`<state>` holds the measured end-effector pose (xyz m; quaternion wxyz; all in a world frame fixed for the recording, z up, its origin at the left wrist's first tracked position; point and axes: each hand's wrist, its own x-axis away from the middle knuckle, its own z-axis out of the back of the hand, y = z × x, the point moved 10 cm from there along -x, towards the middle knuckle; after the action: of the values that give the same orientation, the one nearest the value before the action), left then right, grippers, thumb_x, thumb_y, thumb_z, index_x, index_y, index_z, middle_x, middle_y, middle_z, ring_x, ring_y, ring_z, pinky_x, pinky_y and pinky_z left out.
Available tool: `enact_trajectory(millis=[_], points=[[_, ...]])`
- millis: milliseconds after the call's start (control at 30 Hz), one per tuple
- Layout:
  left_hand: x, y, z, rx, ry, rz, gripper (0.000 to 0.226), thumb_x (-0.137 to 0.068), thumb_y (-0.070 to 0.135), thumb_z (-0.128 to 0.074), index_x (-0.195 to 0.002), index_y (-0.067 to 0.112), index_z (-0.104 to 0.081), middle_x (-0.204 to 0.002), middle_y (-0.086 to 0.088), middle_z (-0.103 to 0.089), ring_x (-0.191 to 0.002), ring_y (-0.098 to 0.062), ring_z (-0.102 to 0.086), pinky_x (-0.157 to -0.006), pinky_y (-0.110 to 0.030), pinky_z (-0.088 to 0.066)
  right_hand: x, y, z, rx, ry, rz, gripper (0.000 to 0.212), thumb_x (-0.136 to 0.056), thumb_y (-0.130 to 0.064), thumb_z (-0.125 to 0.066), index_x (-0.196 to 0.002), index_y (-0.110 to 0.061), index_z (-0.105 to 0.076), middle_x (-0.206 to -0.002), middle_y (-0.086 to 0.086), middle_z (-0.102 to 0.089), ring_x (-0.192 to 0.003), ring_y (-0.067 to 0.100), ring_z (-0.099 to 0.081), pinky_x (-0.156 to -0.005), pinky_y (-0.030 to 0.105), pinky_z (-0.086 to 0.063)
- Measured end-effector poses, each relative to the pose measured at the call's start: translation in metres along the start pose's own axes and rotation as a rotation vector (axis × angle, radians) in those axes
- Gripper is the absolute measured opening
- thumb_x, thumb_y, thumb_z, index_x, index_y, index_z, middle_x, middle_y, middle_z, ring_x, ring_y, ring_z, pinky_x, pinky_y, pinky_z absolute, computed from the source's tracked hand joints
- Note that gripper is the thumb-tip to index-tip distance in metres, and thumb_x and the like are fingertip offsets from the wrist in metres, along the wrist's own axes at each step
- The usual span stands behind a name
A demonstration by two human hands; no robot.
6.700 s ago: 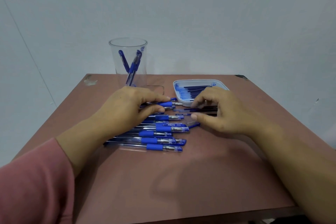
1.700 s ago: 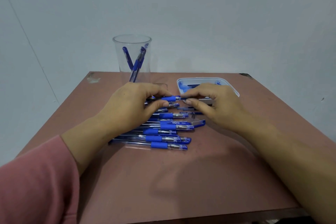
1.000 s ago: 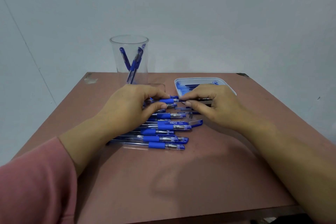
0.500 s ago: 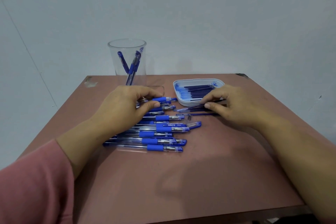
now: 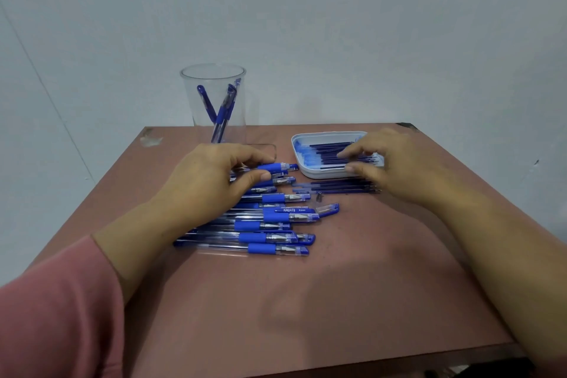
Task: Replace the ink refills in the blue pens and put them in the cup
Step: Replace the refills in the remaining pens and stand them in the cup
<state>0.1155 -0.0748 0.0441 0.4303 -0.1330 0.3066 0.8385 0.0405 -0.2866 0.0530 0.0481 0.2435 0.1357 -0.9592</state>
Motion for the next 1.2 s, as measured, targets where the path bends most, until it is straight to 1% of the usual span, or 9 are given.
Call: enact_trajectory(millis=[67,200,300,467,533,667,933,1033,1200], points=[[0.0,0.0,0.001,0.003,0.007,-0.001,0.027,-0.085,0.041,-0.064,-0.111,0.036,-0.069,-0.091,0.025,-0.064,-0.084,0.003,-0.059,-0.077,-0.023,-0.05,-0.009,0.011,0.007,-0.005,-0.014,-0.068,0.019,-0.087,-0.028,-0.069,-0.104,-0.036,-0.069,-0.087,-0.032,-0.053,-0.089,0.0,-0.046,-0.08,0.008,-0.034],[0.001,0.001,0.003,0.001,0.027,-0.012,0.028,-0.084,0.041,-0.064,-0.111,0.037,-0.069,-0.088,0.031,-0.06,-0.082,0.005,-0.059,-0.077,-0.023,-0.05,-0.032,0.035,-0.009,0.049,-0.194,-0.161,0.024,-0.089,-0.038,-0.064,-0.112,-0.045,-0.064,-0.102,-0.025,-0.059,-0.097,0.005,-0.05,-0.082,0.029,-0.042],[0.001,0.0,0.003,-0.004,0.024,-0.008,0.029,-0.084,0.043,-0.064,-0.112,0.037,-0.069,-0.09,0.028,-0.062,-0.084,0.002,-0.06,-0.078,-0.026,-0.052,-0.045,0.038,-0.023,0.092,-0.271,-0.182,0.026,-0.091,-0.035,-0.063,-0.117,-0.039,-0.064,-0.111,-0.018,-0.059,-0.1,0.007,-0.049,-0.073,0.023,-0.035],[0.0,-0.002,0.002,-0.007,0.023,0.0,0.028,-0.085,0.042,-0.064,-0.111,0.037,-0.069,-0.094,0.023,-0.067,-0.084,0.001,-0.06,-0.078,-0.029,-0.054,-0.054,0.04,-0.041,0.105,-0.362,-0.207,0.028,-0.093,-0.029,-0.062,-0.12,-0.028,-0.066,-0.121,-0.006,-0.06,-0.098,0.006,-0.046,-0.074,0.017,-0.031],[0.0,-0.002,0.001,-0.01,0.013,0.002,0.028,-0.085,0.042,-0.064,-0.112,0.038,-0.068,-0.097,0.022,-0.068,-0.086,0.001,-0.06,-0.079,-0.03,-0.054,-0.056,0.042,-0.043,0.121,-0.358,-0.207,0.025,-0.094,-0.03,-0.061,-0.117,-0.027,-0.068,-0.119,-0.007,-0.061,-0.096,0.005,-0.046,-0.061,0.012,-0.03],[-0.001,-0.001,0.0,-0.015,0.003,-0.009,0.027,-0.086,0.042,-0.064,-0.112,0.038,-0.068,-0.097,0.022,-0.068,-0.086,0.0,-0.06,-0.078,-0.03,-0.054,-0.059,0.044,-0.046,0.127,-0.349,-0.212,0.018,-0.093,-0.029,-0.062,-0.108,-0.023,-0.07,-0.112,-0.005,-0.062,-0.094,0.007,-0.049,-0.056,0.005,-0.028],[-0.001,-0.005,0.0,-0.019,0.013,-0.001,0.027,-0.086,0.043,-0.063,-0.112,0.039,-0.068,-0.095,0.022,-0.068,-0.085,0.0,-0.06,-0.077,-0.029,-0.054,-0.06,0.026,-0.027,0.06,-0.261,-0.168,0.004,-0.093,-0.03,-0.061,-0.096,-0.028,-0.063,-0.094,-0.013,-0.062,-0.093,0.01,-0.058,-0.07,0.02,-0.037],[0.0,-0.006,0.003,-0.008,0.04,-0.001,0.029,-0.085,0.045,-0.062,-0.113,0.039,-0.068,-0.098,0.021,-0.069,-0.086,0.0,-0.061,-0.077,-0.028,-0.054,-0.051,-0.001,-0.004,-0.049,-0.211,-0.11,0.006,-0.088,-0.03,-0.067,-0.092,-0.034,-0.064,-0.086,-0.017,-0.062,-0.087,-0.001,-0.058,-0.071,0.007,-0.039],[0.0,-0.004,0.005,0.018,0.068,-0.003,0.031,-0.084,0.045,-0.063,-0.114,0.04,-0.067,-0.096,0.029,-0.065,-0.087,0.003,-0.061,-0.078,-0.021,-0.052,-0.019,-0.032,0.014,-0.231,-0.109,-0.078,0.011,-0.084,-0.025,-0.072,-0.087,-0.035,-0.068,-0.085,-0.017,-0.067,-0.084,-0.003,-0.059,-0.075,0.009,-0.041]])
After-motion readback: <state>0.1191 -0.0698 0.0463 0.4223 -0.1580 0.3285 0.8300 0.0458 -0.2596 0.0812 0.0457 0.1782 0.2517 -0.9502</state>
